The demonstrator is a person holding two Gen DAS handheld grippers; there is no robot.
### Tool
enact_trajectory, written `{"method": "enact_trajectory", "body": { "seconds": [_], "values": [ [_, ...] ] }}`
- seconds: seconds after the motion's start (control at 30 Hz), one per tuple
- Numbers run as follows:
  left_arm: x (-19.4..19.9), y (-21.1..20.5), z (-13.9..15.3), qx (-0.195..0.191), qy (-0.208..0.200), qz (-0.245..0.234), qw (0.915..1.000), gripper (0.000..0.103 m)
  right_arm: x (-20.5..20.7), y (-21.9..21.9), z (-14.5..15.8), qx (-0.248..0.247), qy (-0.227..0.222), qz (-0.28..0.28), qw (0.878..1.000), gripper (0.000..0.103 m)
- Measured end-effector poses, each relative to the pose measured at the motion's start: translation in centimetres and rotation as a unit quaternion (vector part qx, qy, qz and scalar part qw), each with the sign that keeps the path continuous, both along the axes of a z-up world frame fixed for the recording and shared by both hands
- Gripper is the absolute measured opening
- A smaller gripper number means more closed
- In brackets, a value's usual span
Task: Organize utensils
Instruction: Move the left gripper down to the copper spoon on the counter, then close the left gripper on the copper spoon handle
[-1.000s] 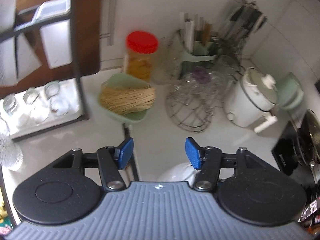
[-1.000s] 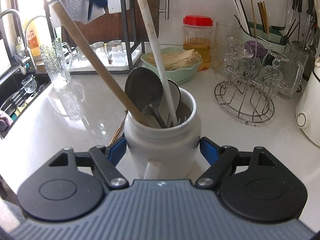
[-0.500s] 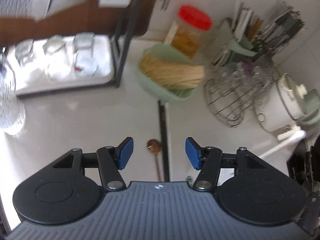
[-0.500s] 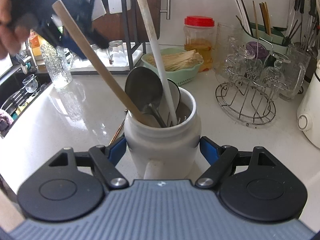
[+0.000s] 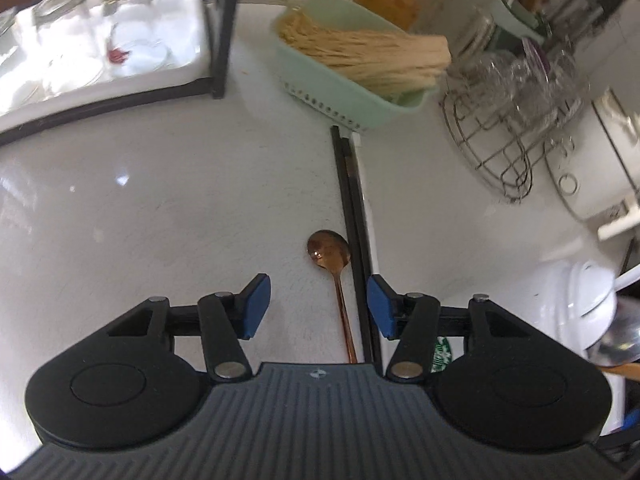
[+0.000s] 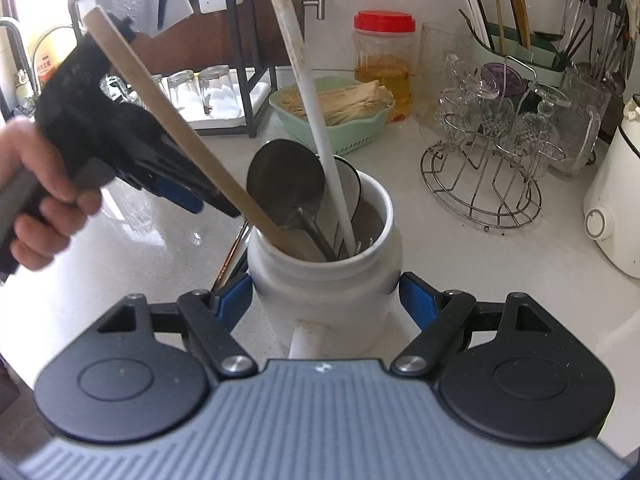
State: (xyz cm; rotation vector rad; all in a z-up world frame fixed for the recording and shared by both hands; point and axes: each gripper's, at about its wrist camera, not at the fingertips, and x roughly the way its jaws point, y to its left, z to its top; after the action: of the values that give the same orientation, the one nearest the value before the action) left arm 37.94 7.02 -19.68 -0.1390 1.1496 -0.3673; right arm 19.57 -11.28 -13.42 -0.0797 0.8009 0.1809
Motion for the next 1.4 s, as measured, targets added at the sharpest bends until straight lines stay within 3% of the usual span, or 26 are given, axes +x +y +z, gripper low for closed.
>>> {"method": "enact_trajectory", "body": {
  "seconds": [0.3,0.67,0.77,1.37,1.4],
  "values": [
    [0.9,-1.7,-0.9,0.041,-0.037,-0.048,0.9973,0.046,-0.1,0.0,-0.3,0.003,0.012,-0.018,1.000,0.079],
    [1.1,-3.7,-1.0,0.079,-0.068,-0.079,0.9914,0.040,0.0,0.1,-0.1,0.008,0.010,-0.023,1.000,0.081],
    [1.3,-3.7,-1.0,0.072,-0.064,-0.075,0.9925,0.033,0.0,0.1,0.0,0.009,0.011,-0.025,1.000,0.080],
    [1.1,-3.1,-0.6,0.076,-0.057,-0.057,0.9938,0.031,0.6,0.4,-0.1,0.014,0.014,-0.034,0.999,0.084],
    [1.1,-3.0,-0.5,0.077,-0.058,-0.055,0.9939,0.022,0.6,0.4,-0.1,0.014,0.014,-0.035,0.999,0.084]
  ]
}}
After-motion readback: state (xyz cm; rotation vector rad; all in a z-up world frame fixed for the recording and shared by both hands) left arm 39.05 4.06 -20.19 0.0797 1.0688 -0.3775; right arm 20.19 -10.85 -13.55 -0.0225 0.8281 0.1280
